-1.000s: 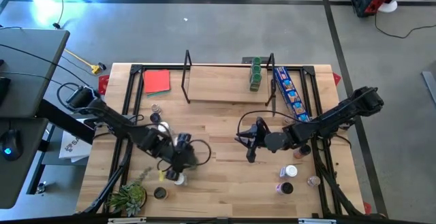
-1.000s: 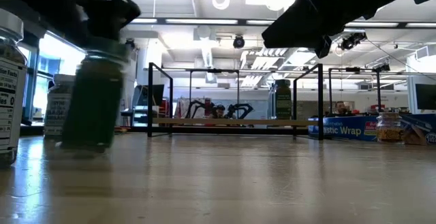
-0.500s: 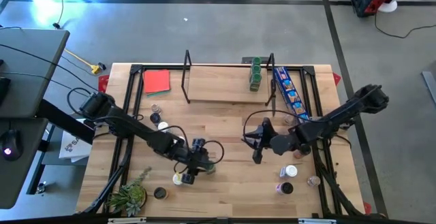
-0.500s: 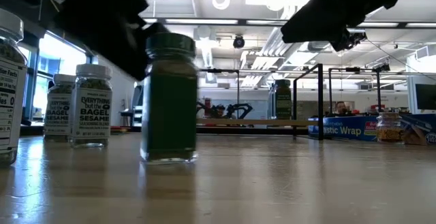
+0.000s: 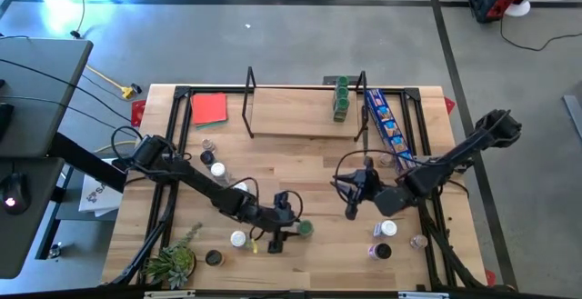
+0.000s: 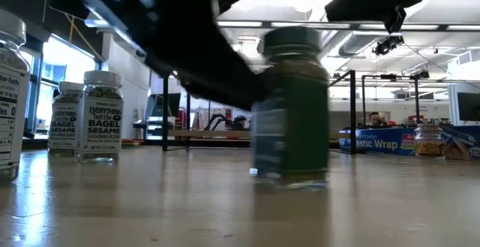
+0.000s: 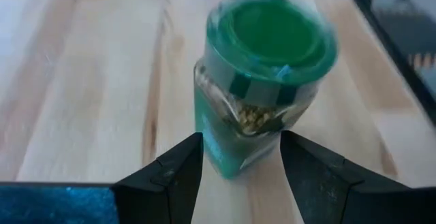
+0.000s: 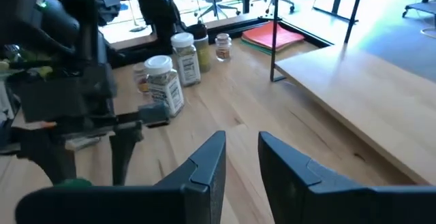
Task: Shelf spices
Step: Put the green seasoning bottle on the shelf aligned with the other green seasoning bottle
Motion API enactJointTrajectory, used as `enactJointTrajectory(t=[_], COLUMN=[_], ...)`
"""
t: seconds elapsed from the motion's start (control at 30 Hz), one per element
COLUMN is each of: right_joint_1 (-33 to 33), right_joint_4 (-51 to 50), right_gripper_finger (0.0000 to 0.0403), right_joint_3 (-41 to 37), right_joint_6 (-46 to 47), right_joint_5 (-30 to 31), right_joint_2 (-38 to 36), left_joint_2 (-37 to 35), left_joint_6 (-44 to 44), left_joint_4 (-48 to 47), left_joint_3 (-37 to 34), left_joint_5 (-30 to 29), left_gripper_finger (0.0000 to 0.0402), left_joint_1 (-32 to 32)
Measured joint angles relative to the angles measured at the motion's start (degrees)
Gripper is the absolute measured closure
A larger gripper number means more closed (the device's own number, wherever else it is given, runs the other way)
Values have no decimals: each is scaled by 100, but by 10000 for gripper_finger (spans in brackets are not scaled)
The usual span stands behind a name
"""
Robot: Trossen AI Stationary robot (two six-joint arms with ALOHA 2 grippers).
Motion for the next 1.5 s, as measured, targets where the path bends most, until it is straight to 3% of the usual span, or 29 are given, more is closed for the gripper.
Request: enactJointTrajectory(t=[0.3,0.53,0.83,0.97,1.27,1.5], right_joint_1=[686,965,659,362,-190,-487], right_joint_4=[-864,-544,674,600,-357,-1897], right_gripper_finger=[321,320,320,320,320,320], right_joint_3=[1045,1236,1236,1234,1234,1227], right_joint_6=[-773,526,917,1033,761,808], right_joint_5=[-602,-2584,-3136,-3112,-3080,-2366], right_joint_2=[429,1434,3239,3502,3264,2695], left_joint_2=[-42,87,478,471,471,469], left_joint_6=[-381,-424,-439,-439,-440,-255], left_joint_4=[265,253,672,759,731,750], left_joint_3=[4,4,4,4,0,0], left_joint_5=[-585,-665,-308,-178,-97,-10], left_gripper_finger=[211,211,211,211,211,211], left_joint_1=[-212,-234,-121,-17,308,517])
